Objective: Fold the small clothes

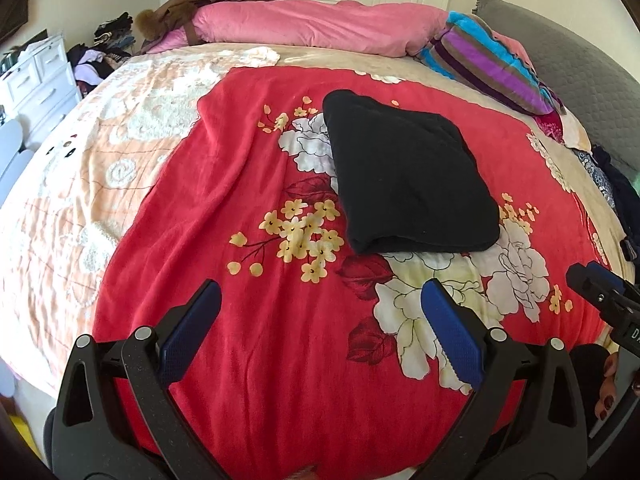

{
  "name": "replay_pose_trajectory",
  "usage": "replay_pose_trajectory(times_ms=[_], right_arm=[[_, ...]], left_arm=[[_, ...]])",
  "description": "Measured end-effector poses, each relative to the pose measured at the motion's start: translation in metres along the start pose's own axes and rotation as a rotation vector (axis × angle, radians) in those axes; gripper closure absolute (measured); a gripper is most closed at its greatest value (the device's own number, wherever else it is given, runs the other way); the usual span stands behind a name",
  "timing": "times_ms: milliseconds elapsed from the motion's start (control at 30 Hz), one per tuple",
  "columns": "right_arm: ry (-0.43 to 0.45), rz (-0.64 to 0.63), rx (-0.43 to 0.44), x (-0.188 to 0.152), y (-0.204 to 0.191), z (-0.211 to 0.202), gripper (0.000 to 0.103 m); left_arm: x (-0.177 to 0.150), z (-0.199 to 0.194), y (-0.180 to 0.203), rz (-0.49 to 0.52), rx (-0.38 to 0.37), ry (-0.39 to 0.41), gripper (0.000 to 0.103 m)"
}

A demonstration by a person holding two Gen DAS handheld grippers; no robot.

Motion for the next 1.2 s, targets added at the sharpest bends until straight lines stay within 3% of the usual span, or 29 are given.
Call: replay_pose_trajectory(times_ms=[1200], right_arm=[[-0.001,-0.017,-0.003,0.0007,-0.0044,-0.0032,0.004]], left_arm=[[0.0037,-0.0092,0.0025,0.008,0.002,0.027,0.009]])
Point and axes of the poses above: each gripper's, at about its wrist camera, not at the fingertips, and z roughly the way its jaws point, y to its right, x to its top, the point moved 6 cm from there along z, roughly the way its jaws point, and after that the axes turned 14 degrees about -z, right-handed, at the moved point
